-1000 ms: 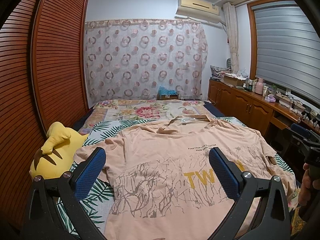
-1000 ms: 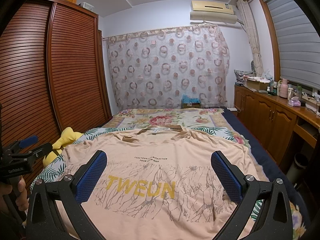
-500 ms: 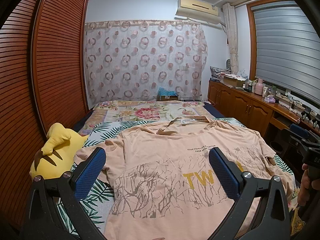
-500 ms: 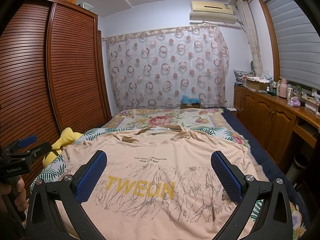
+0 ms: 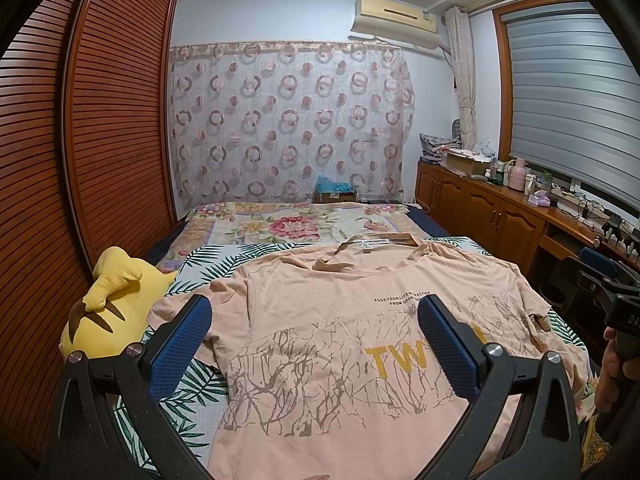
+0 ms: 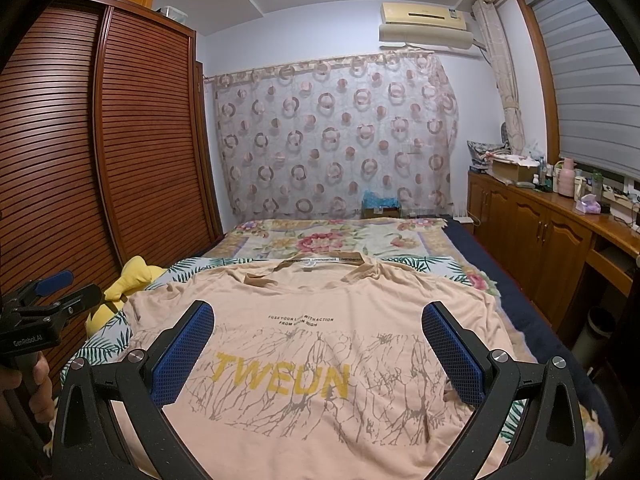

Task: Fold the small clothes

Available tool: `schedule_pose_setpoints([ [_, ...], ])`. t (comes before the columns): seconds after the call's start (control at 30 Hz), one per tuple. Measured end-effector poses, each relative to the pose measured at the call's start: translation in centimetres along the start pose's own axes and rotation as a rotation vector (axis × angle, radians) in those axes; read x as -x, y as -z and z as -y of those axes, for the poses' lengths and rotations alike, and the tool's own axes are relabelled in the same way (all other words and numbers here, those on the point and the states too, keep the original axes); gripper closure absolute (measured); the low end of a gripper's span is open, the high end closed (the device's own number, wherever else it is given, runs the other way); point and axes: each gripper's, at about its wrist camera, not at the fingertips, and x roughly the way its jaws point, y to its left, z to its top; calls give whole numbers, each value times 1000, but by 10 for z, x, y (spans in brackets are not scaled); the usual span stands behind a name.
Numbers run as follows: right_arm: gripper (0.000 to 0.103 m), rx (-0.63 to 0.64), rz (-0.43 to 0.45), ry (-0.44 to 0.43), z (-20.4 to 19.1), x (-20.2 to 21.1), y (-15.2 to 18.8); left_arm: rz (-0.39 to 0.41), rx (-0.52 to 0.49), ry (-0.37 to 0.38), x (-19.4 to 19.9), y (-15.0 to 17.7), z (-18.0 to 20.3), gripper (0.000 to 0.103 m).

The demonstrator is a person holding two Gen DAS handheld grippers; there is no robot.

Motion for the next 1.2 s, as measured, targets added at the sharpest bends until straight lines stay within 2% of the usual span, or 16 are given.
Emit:
schedule_pose_setpoints([
  [0.87,0,5,4,-5,-3,-1,-3,3,-1,-2,0,3,-4,0],
  [1.0,0,-3,6,-26,-2,-6,-2,-11,-2,-20,7,-8,-1,0],
  [1.2,0,25,0,-48,-7,-18,-2,-39,19,-41,7,-16,-20,0],
])
